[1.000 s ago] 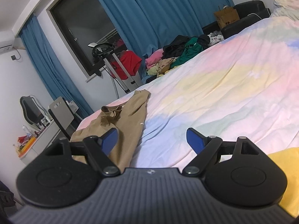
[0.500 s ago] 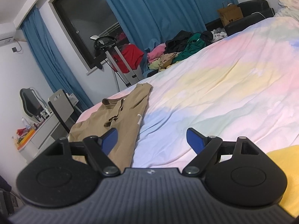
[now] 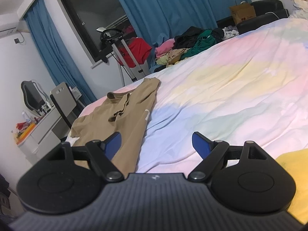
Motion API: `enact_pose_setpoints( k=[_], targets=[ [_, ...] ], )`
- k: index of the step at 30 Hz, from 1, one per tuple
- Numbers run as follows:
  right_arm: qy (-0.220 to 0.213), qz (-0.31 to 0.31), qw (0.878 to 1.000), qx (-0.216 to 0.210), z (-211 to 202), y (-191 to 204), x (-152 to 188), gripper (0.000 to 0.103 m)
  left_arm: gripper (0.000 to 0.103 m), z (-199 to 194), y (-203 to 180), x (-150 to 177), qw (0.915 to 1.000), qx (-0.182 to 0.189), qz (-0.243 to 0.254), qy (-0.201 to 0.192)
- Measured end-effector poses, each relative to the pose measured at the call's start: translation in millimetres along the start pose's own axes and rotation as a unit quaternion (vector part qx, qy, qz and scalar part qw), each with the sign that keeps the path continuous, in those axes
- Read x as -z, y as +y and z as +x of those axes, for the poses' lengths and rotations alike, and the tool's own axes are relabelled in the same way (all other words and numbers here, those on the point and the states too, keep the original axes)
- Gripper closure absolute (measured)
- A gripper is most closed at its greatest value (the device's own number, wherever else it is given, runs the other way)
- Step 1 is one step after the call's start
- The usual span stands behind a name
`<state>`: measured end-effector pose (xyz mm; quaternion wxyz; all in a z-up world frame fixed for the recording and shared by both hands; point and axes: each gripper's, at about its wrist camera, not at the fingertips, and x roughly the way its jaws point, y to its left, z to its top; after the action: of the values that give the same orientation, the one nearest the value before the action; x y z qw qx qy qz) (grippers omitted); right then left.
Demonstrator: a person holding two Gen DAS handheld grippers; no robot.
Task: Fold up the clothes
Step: 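Grasp the shirt's side edge with the left gripper and fold it over the middle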
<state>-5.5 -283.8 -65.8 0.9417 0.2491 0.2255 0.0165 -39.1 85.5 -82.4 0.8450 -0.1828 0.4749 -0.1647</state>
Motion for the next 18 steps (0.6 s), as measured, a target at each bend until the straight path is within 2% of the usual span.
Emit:
enact_pose_setpoints(
  k=[1, 3, 7, 11, 12, 13, 15, 18],
  targets=[
    [0.002, -0.002, 1.000, -0.001, 1.0, 1.8, 0.9, 0.020, 0.048, -2.2, 2.7, -1.2, 1.0000, 0.002, -0.009, -0.003],
    [0.006, -0.008, 1.000, -0.002, 3.0, 5.7, 2.9, 0.020, 0.035, -0.5, 6.8, -5.7, 0.9997, -0.008, -0.025, 0.001],
    [0.015, -0.023, 1.000, -0.001, 7.5, 14.0, 7.5, 0.020, 0.034, 14.2, 14.7, -12.2, 0.9977, -0.043, -0.050, 0.018],
    [0.024, -0.032, 0.999, -0.003, 11.4, 20.9, 11.6, 0.020, 0.038, 26.7, 24.3, -17.7, 0.9957, -0.041, -0.081, 0.019],
    [0.026, -0.034, 0.999, -0.004, 12.2, 22.6, 12.7, 0.020, 0.047, 28.6, 24.8, -18.6, 0.9956, -0.042, -0.082, 0.017],
    [0.028, -0.036, 0.999, -0.004, 12.9, 24.1, 13.8, 0.020, 0.068, 29.3, 25.1, -18.8, 0.9957, -0.043, -0.081, 0.016],
    [0.032, -0.041, 0.999, -0.005, 14.2, 27.3, 16.0, 0.020, 0.091, 27.0, 26.7, -17.0, 0.9959, -0.031, -0.084, 0.015],
    [0.038, -0.047, 0.998, -0.007, 15.6, 32.0, 19.7, 0.020, 0.094, 13.6, 29.5, -9.4, 0.9950, -0.017, -0.097, 0.014]
  ],
)
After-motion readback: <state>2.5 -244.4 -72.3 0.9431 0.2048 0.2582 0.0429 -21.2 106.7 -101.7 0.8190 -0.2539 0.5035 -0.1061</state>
